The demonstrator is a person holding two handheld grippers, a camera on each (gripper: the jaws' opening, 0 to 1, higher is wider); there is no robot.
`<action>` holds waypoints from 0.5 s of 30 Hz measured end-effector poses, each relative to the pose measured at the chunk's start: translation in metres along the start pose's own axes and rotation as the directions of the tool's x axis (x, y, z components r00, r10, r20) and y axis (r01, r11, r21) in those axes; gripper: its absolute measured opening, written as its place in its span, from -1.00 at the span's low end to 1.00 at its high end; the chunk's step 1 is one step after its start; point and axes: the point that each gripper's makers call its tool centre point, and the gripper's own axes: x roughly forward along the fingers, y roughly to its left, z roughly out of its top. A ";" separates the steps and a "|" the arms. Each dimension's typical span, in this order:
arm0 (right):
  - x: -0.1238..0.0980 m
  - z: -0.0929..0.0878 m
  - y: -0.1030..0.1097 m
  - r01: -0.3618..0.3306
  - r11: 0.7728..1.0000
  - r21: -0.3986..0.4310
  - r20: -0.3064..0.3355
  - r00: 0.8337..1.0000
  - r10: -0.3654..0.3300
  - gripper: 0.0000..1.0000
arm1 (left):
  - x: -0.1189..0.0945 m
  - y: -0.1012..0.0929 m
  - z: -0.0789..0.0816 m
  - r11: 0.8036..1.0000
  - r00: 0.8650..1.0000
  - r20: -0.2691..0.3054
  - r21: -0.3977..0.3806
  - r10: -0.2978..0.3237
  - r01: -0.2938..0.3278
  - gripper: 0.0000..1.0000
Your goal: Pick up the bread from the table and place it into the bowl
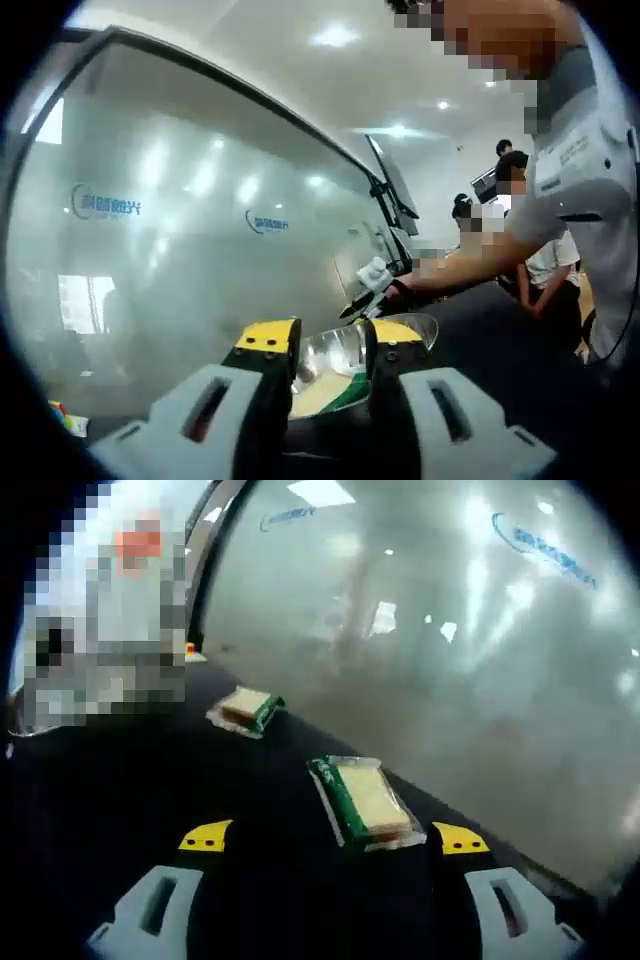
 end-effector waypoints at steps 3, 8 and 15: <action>0.036 -0.017 -0.021 -0.064 0.993 -0.096 -0.202 0.978 0.044 0.38 | -0.003 0.006 -0.015 0.998 0.998 -0.058 0.046 0.038 -0.035 -0.61; 0.078 -0.026 -0.038 -0.192 0.979 -0.072 -0.335 0.929 0.157 0.42 | -0.004 -0.002 -0.024 0.996 0.996 -0.090 0.085 0.007 0.001 -0.61; 0.099 -0.024 -0.022 -0.300 0.954 0.015 -0.462 0.844 0.273 0.42 | -0.003 -0.012 -0.031 0.990 0.991 -0.134 0.130 -0.029 0.047 -0.61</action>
